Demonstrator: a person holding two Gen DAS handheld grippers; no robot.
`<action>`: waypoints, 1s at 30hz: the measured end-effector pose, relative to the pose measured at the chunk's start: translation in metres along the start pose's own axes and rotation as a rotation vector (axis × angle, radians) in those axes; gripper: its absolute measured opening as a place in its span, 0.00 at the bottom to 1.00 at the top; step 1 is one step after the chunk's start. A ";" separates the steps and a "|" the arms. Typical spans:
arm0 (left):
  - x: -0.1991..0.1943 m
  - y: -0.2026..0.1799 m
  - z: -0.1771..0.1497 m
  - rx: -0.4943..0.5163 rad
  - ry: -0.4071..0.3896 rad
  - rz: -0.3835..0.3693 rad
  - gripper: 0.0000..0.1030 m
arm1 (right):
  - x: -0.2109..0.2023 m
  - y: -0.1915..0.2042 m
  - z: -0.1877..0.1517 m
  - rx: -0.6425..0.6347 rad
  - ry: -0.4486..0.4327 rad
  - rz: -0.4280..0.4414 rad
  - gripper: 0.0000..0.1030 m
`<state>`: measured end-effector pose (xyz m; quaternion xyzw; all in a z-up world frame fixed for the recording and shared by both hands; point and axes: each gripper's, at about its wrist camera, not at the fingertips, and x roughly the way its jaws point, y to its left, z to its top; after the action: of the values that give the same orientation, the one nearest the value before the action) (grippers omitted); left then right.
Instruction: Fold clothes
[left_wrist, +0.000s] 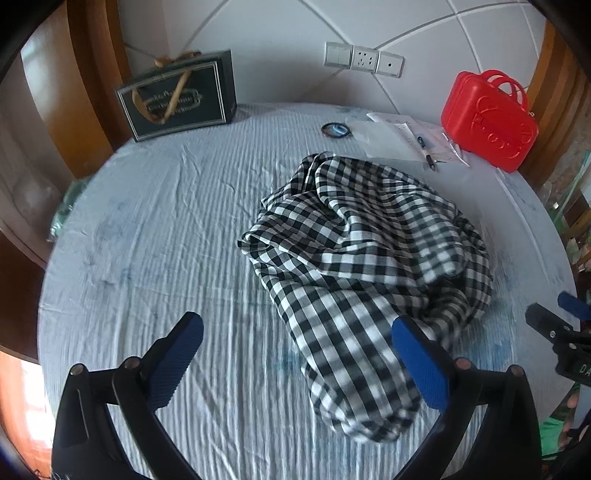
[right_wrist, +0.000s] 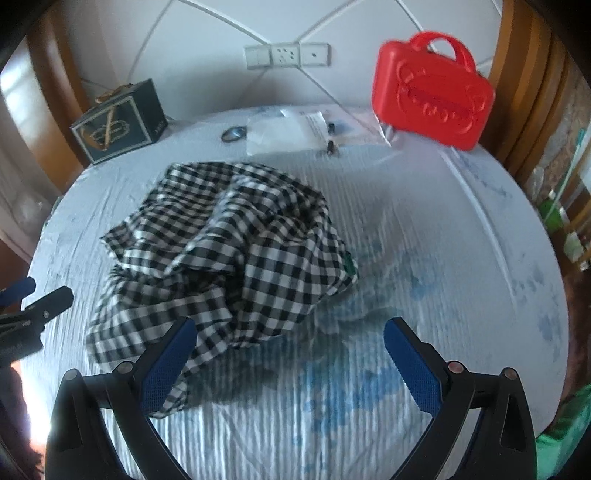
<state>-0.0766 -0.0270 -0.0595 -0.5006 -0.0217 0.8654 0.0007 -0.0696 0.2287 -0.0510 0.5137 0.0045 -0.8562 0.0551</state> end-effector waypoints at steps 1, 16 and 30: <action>0.007 0.002 0.002 -0.003 -0.003 0.005 1.00 | 0.006 -0.006 0.001 0.015 0.014 0.008 1.00; 0.137 0.012 0.028 0.021 0.098 0.070 0.96 | 0.104 -0.029 0.017 0.120 0.175 0.096 1.00; 0.160 0.000 0.023 0.043 0.176 -0.082 0.35 | 0.155 -0.005 0.018 0.013 0.244 0.053 0.34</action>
<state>-0.1763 -0.0240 -0.1870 -0.5734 -0.0235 0.8175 0.0489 -0.1580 0.2189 -0.1796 0.6144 -0.0079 -0.7855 0.0734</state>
